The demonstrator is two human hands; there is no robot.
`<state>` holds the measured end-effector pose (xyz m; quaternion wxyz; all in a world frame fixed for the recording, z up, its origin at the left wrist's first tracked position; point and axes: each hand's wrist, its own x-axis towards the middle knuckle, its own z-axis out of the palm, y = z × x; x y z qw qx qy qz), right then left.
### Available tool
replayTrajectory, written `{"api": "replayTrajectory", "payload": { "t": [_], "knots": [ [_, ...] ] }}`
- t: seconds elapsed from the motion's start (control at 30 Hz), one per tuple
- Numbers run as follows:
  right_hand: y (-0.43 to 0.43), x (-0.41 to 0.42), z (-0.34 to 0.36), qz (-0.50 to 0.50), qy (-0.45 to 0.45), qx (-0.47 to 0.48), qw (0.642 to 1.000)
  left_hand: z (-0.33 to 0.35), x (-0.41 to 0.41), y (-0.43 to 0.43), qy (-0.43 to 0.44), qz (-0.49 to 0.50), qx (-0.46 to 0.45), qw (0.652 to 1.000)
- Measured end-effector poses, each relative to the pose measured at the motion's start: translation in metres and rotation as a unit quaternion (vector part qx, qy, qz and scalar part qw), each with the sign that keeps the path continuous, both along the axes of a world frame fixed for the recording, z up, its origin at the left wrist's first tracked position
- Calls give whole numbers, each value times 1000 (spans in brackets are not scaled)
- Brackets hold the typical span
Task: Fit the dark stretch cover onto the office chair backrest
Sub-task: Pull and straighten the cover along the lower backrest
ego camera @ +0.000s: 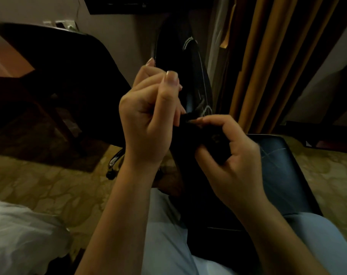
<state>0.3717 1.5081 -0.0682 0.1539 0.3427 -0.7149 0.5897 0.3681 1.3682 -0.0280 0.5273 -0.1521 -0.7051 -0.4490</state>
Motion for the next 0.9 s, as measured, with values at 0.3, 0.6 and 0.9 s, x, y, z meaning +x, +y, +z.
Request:
{"api": "replayTrajectory", "payload": {
  "t": [0.3,0.6,0.9],
  "knots": [
    [19,-1,-50,-72,-53,49,995,-1,0,2,8,4,12,1000],
    [9,-6,0,-3,-24,-9,1000,0,2,2,4,5,-3,1000],
    [14,-5,-26,-31,2,33,999,-2,2,1,2,5,-6,1000]
  ]
}}
